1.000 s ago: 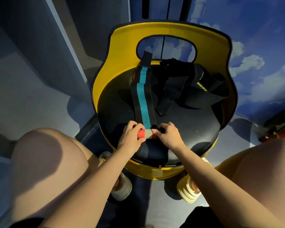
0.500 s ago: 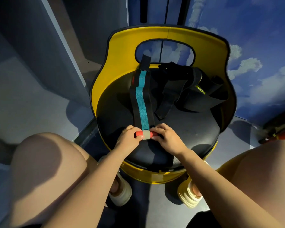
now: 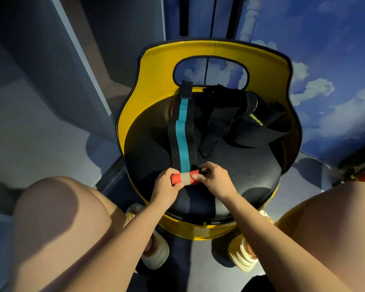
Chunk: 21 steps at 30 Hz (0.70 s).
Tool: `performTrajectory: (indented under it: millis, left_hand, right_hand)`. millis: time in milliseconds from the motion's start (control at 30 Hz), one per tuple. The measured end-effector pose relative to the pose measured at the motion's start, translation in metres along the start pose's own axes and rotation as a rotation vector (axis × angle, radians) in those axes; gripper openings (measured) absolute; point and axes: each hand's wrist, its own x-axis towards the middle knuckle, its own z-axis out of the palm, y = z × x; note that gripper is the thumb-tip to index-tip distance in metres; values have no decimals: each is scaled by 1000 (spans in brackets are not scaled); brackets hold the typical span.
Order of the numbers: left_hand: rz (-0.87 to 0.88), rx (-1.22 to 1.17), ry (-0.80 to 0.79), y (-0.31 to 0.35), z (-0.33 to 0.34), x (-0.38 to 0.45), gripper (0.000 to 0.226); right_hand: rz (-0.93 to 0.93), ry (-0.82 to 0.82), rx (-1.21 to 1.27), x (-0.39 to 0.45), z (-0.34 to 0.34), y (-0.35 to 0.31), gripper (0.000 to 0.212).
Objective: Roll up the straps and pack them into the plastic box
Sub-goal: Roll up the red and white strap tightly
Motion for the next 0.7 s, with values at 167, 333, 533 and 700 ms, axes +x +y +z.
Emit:
performTrajectory:
  millis: [167, 333, 533, 700]
  left_hand:
    - [-112, -133, -7, 5, 8, -5, 46]
    - [-101, -87, -25, 8, 15, -6, 49]
    - [29, 173, -30, -3, 10, 2, 42]
    - [183, 358, -62, -5, 3, 6, 40]
  right_hand:
    - [93, 146, 83, -12, 17, -2, 31]
    - [147, 137, 173, -14, 21, -3, 30]
    - [-8, 95, 83, -14, 19, -1, 28]
    - [-232, -44, -269, -13, 9, 10, 44]
